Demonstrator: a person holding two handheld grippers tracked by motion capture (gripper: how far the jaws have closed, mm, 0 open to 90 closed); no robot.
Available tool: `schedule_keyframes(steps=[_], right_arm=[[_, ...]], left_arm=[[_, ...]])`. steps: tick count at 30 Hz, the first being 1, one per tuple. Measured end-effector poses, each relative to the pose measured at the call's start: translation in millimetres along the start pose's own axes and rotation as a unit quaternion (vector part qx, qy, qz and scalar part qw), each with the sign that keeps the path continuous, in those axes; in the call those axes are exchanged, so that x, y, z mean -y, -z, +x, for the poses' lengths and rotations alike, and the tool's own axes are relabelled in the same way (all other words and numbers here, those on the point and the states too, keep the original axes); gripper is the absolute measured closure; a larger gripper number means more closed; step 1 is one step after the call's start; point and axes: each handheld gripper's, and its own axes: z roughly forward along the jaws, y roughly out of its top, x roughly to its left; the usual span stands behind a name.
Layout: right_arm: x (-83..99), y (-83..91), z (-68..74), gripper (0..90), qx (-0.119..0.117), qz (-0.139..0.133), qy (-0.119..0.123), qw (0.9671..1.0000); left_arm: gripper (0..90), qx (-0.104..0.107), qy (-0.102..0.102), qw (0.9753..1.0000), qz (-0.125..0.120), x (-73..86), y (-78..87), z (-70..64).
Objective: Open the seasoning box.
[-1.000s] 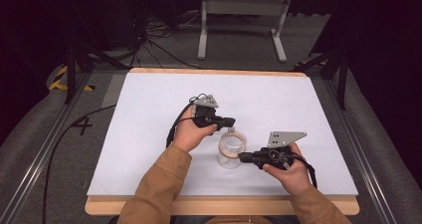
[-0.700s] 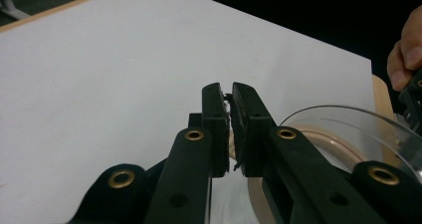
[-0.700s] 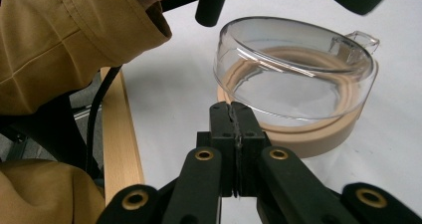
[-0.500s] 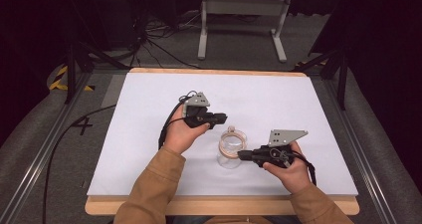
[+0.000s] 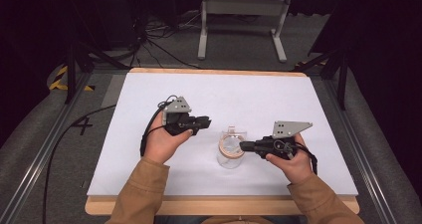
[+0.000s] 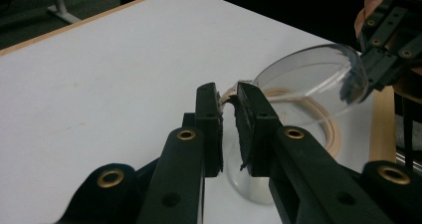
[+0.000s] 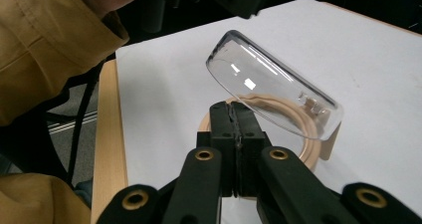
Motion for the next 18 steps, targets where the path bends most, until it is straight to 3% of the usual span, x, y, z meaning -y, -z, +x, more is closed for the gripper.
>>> schedule_keyframes(steps=[9, 18], right_arm=[[-6.2, 1.7, -13.1, 90.0, -0.003, -0.011, -0.003, 0.9999], [-10.6, 0.4, -22.1, 90.0, -0.004, -0.015, -0.003, 0.9999]], left_arm=[[78.4, -0.03, 0.011, 0.9995, -0.003, 13.0, 26.0, 1.3], [75.6, -0.04, 0.028, 0.9988, 0.006, 23.2, 42.0, 3.3]])
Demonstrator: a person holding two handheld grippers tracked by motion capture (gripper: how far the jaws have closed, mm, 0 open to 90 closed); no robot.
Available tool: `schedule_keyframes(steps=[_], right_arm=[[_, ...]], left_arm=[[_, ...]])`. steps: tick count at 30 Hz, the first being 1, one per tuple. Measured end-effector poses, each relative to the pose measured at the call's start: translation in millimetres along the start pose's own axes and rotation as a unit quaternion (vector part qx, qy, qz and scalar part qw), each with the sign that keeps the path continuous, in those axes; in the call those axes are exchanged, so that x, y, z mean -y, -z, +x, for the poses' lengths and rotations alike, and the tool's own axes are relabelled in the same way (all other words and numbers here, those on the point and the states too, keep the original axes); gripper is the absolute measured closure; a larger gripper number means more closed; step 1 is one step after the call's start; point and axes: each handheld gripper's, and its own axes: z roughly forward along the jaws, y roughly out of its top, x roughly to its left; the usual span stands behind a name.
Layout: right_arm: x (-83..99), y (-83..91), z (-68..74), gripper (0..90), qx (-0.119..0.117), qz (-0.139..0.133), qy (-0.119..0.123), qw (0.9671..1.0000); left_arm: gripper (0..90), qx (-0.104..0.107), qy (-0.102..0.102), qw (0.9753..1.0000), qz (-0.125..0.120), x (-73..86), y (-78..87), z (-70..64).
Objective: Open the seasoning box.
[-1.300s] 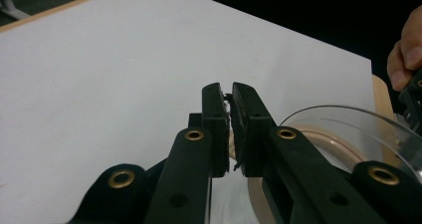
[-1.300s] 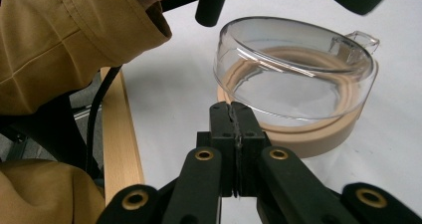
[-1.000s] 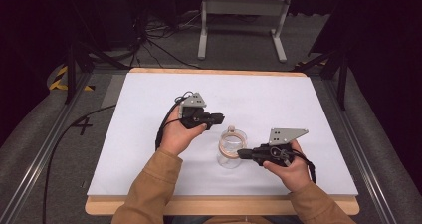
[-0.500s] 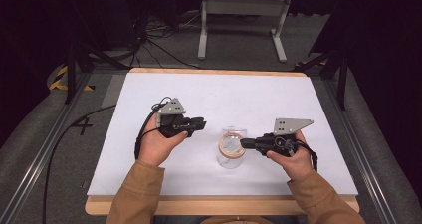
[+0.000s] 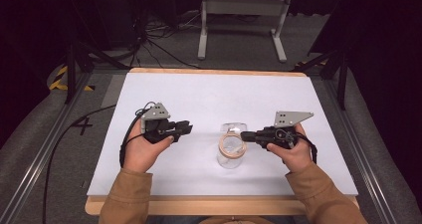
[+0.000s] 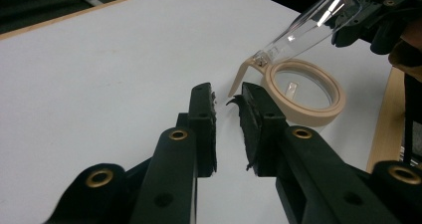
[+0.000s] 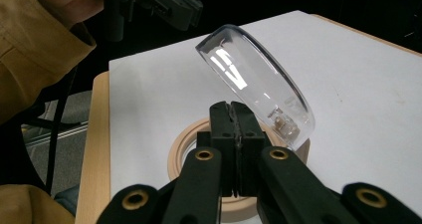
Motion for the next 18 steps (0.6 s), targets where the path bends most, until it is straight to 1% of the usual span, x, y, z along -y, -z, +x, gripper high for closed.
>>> schedule_keyframes(steps=[1, 3, 5, 7, 8, 10, 11, 13, 18], right_arm=[[-0.4, 0.0, -1.3, 90.0, 0.001, 0.0, 0.0, 1.0], [-0.9, -0.2, -4.7, 90.0, 0.002, 0.0, -0.003, 1.0], [-1.0, -0.6, -8.1, 90.0, 0.008, 0.002, 0.0, 1.0], [-0.4, -0.8, -11.1, 90.0, 0.015, 0.005, -0.001, 0.9999], [0.3, -0.7, -13.4, 90.0, 0.017, 0.004, -0.002, 0.9999], [1.7, -0.4, -17.2, 90.0, 0.022, 0.006, -0.006, 0.9997], [2.7, -0.1, -19.3, 90.0, 0.025, 0.007, -0.009, 0.9996], [4.0, 0.4, -22.1, 90.0, 0.026, 0.006, -0.013, 0.9996], [4.2, 2.3, -23.4, 90.0, 0.027, 0.002, -0.015, 0.9995]], left_arm=[[75.0, 0.0, 0.005, 1.0, -0.005, 1.6, 1.1, 0.4], [74.2, -0.005, 0.01, 0.9999, 0.0, 4.0, 5.2, 1.1], [73.8, -0.007, 0.016, 0.9998, -0.002, 5.9, 7.3, 1.3], [73.1, -0.009, 0.015, 0.9998, 0.0, 6.9, 9.6, 2.2], [73.0, -0.009, 0.017, 0.9998, -0.002, 7.7, 10.2, 2.5], [73.0, -0.008, 0.019, 0.9998, 0.003, 8.5, 12.2, 2.9], [72.9, -0.01, 0.017, 0.9998, 0.002, 8.7, 12.5, 3.4], [72.8, -0.01, 0.017, 0.9998, 0.003, 8.9, 12.8, 3.7], [72.6, -0.005, 0.02, 0.9998, 0.002, 8.7, 10.9, 3.3]])
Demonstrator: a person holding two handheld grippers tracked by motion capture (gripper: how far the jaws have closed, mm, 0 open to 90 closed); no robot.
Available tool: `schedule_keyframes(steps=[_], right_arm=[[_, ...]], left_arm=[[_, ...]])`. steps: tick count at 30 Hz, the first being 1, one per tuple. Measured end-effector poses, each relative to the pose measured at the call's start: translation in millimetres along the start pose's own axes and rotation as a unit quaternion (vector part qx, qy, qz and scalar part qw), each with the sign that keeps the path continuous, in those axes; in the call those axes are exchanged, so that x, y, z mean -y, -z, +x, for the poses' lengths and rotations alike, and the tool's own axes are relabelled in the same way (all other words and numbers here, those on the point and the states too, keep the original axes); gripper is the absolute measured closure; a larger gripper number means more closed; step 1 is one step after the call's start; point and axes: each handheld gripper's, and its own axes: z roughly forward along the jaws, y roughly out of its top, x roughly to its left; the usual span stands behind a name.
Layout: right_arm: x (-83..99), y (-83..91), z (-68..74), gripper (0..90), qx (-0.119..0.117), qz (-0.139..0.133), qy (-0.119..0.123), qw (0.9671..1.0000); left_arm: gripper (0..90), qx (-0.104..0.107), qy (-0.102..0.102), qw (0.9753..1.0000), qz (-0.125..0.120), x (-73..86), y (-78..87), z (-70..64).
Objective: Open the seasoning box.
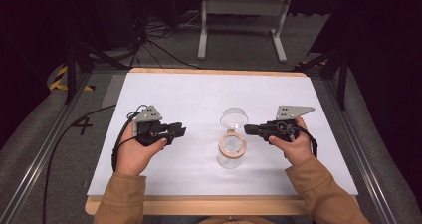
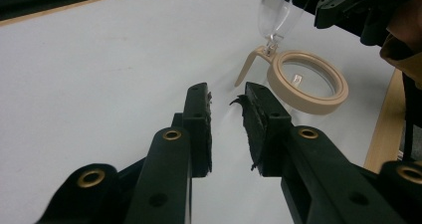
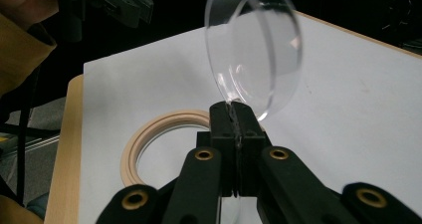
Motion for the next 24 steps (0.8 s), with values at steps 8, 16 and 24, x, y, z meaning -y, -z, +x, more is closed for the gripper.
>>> schedule_keyframes(steps=[8, 16, 24], right_arm=[[-2.2, 4.6, 3.0, 90.0, -0.003, -0.004, 0.001, 1.0], [-7.1, 26.5, -0.5, 88.9, 0.013, -0.016, 0.002, 0.9998], [-6.0, 51.6, -14.1, 81.8, 0.036, -0.01, -0.017, 0.9992]], left_arm=[[71.4, 0.007, 0.002, 1.0, -0.005, -2.0, -1.6, -1.3], [68.5, 0.016, 0.002, 0.9999, -0.002, -3.9, -0.8, -0.2], [65.5, 0.011, 0.005, 0.9999, 0.0, -2.4, 3.5, 5.5]])
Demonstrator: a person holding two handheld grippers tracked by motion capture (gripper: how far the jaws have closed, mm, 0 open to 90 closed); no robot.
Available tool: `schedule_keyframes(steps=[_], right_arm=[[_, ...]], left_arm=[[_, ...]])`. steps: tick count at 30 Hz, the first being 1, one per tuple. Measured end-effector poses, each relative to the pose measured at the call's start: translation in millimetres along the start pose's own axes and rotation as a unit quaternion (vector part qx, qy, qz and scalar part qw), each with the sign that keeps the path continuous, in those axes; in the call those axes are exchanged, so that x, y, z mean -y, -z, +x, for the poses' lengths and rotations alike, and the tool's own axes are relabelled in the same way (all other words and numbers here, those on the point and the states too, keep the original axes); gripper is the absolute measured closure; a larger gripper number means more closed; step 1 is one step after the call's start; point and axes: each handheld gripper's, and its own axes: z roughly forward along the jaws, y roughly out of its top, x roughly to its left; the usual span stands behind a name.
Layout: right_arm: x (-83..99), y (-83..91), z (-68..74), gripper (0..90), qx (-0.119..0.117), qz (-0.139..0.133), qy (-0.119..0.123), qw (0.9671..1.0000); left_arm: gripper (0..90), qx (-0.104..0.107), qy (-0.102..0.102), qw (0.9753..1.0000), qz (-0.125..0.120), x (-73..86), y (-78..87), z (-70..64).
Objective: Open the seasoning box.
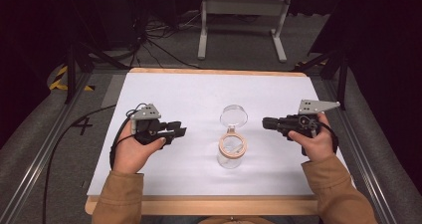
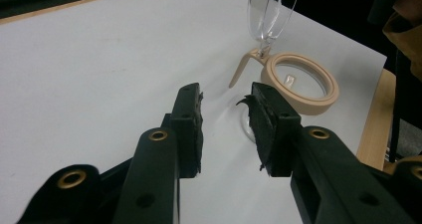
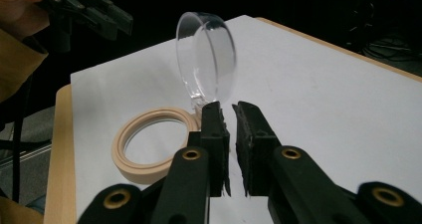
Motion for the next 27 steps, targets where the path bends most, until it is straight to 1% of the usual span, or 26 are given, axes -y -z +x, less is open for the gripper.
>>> schedule_keyframes(steps=[1, 3, 4, 5, 7, 8, 10, 11, 13, 14, 16, 19, 22, 23, 27], right_arm=[[0.2, 3.9, -2.7, 79.2, 0.002, -0.003, -0.005, 1.0], [0.6, 9.1, -7.2, 75.2, 0.002, -0.002, -0.015, 0.9999], [0.9, 11.0, -8.7, 73.6, 0.006, 0.0, -0.015, 0.9999], [1.4, 13.1, -10.6, 70.9, 0.012, 0.001, -0.016, 0.9998], [3.4, 16.2, -15.6, 67.6, 0.027, 0.016, -0.023, 0.9992], [5.3, 17.9, -18.7, 66.1, 0.043, 0.022, -0.025, 0.9986], [8.1, 19.4, -23.4, 63.3, 0.062, 0.035, -0.03, 0.997], [10.1, 19.8, -26.5, 62.3, 0.07, 0.042, -0.032, 0.9962], [14.3, 20.7, -32.2, 60.3, 0.086, 0.051, -0.039, 0.9943], [16.2, 20.9, -34.8, 59.4, 0.09, 0.054, -0.039, 0.9937], [21.6, 21.0, -41.0, 58.5, 0.099, 0.064, -0.052, 0.9916], [29.2, 19.7, -49.0, 57.3, 0.116, 0.078, -0.057, 0.9886], [36.4, 17.7, -55.3, 57.3, 0.121, 0.088, -0.069, 0.9863], [39.0, 16.9, -57.6, 57.6, 0.122, 0.09, -0.07, 0.9859], [48.3, 12.0, -64.3, 57.6, 0.122, 0.104, -0.082, 0.9837]], left_arm=[[64.9, 0.001, 0.002, 1.0, -0.002, 0.9, -0.9, 1.0], [64.2, -0.003, 0.007, 1.0, 0.003, 2.4, -1.9, 3.8], [63.8, -0.005, 0.012, 0.9999, 0.004, 3.6, -2.6, 5.0], [63.7, -0.008, 0.012, 0.9999, 0.009, 4.5, -2.9, 6.9], [63.1, -0.016, 0.019, 0.9996, 0.015, 6.6, -3.1, 10.0], [62.9, -0.019, 0.021, 0.9994, 0.017, 7.2, -3.0, 11.0], [62.3, -0.024, 0.024, 0.9992, 0.022, 8.9, -3.0, 14.4], [62.0, -0.025, 0.029, 0.999, 0.023, 9.7, -3.1, 14.9], [61.5, -0.031, 0.03, 0.9987, 0.028, 11.7, -3.0, 19.1], [61.3, -0.034, 0.033, 0.9985, 0.029, 13.1, -3.5, 21.3], [60.7, -0.039, 0.038, 0.9979, 0.033, 15.6, -4.8, 24.3], [59.8, -0.049, 0.043, 0.9971, 0.04, 19.8, -7.5, 29.6], [59.4, -0.053, 0.049, 0.9962, 0.047, 23.5, -9.7, 34.6], [59.1, -0.051, 0.055, 0.9961, 0.046, 25.2, -11.0, 36.1], [58.2, -0.046, 0.069, 0.9949, 0.058, 32.7, -15.9, 44.2]])
